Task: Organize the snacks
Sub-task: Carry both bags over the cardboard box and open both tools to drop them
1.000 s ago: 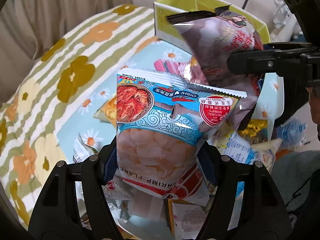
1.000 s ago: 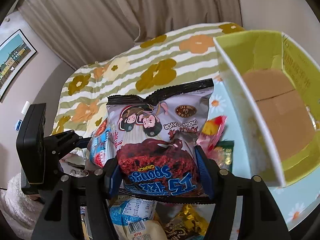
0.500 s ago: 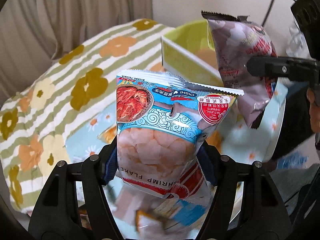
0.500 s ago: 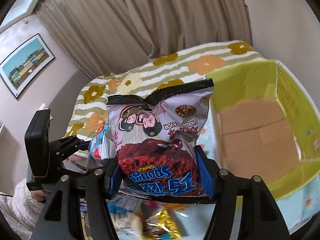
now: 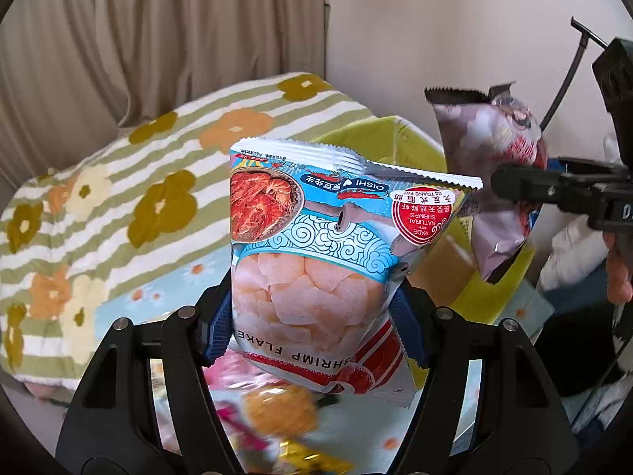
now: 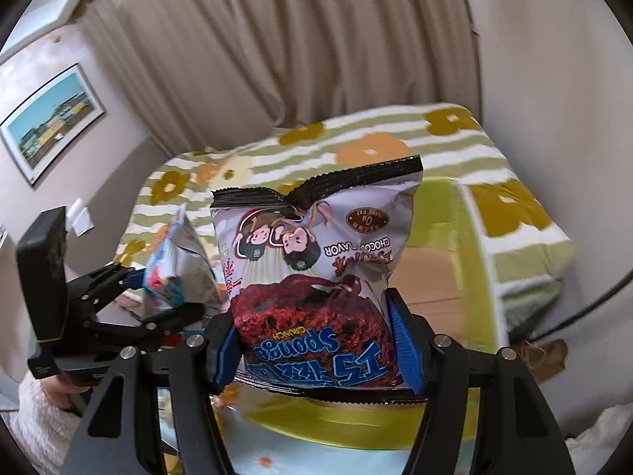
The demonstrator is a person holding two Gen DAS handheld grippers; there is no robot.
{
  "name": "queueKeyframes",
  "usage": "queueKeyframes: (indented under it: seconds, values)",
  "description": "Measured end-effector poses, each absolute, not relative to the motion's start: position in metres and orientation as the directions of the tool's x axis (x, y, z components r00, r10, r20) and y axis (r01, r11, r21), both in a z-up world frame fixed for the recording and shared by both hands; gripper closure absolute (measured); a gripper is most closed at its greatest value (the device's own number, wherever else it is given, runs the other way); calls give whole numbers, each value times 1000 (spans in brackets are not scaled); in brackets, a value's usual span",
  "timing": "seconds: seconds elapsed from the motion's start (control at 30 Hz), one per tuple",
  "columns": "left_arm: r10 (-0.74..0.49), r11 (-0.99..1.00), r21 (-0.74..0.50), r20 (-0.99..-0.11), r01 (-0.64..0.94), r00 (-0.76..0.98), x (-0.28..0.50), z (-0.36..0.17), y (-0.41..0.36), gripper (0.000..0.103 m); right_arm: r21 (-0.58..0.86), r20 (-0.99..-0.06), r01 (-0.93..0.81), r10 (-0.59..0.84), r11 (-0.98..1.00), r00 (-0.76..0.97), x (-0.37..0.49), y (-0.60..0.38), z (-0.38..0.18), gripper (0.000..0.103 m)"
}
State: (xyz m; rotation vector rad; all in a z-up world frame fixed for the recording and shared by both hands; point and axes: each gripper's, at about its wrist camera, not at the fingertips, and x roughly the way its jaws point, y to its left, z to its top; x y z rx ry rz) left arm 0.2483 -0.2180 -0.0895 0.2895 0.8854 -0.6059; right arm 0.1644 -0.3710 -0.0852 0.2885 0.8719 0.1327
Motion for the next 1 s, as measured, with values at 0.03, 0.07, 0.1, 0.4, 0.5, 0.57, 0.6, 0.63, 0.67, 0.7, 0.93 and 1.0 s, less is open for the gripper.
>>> queueKeyframes:
  seconds: [0.03, 0.07, 0.1, 0.4, 0.5, 0.57, 0.6, 0.63, 0.67, 0.7, 0.93, 1.0]
  values:
    - [-371, 797, -12, -799, 604, 473, 251, -92, -230, 38, 297, -744, 15, 221, 955, 631, 166, -380, -89, 43]
    - [-368, 796, -15, -806, 606, 464, 252, -95, -238, 38, 292, -750, 22, 215, 956, 626, 167, -387, -90, 43]
    - [-367, 793, -22, -815, 608, 449, 255, -100, -248, 38, 287, -760, 35, 206, 957, 616, 169, -394, -95, 43]
    - [-315, 748, -62, -909, 661, 272, 269, -159, -314, 38, 300, -804, 119, 184, 947, 565, 161, -430, -123, 43]
    - [-292, 738, -64, -927, 671, 233, 270, -177, -321, 36, 308, -813, 143, 182, 940, 552, 160, -434, -130, 43]
    - [-270, 736, -54, -938, 675, 219, 270, -185, -327, 32, 305, -821, 155, 177, 940, 543, 161, -435, -134, 43]
    - [-267, 735, -57, -940, 675, 211, 270, -187, -326, 23, 304, -823, 160, 174, 939, 541, 160, -433, -133, 43]
    - [-267, 736, -63, -942, 674, 203, 270, -188, -326, 12, 301, -826, 166, 169, 939, 537, 160, -433, -134, 43]
    - [-271, 735, -70, -942, 674, 198, 272, -188, -325, 8, 300, -828, 172, 166, 938, 535, 159, -434, -135, 43]
    - [-278, 735, -76, -940, 673, 198, 272, -187, -323, 6, 300, -829, 176, 166, 937, 534, 159, -435, -136, 43]
    - [-297, 745, -67, -925, 664, 239, 264, -170, -299, 6, 270, -845, 181, 142, 946, 515, 156, -430, -137, 43]
    - [-296, 756, -64, -921, 651, 253, 263, -166, -291, 6, 254, -850, 174, 134, 951, 510, 155, -427, -136, 43]
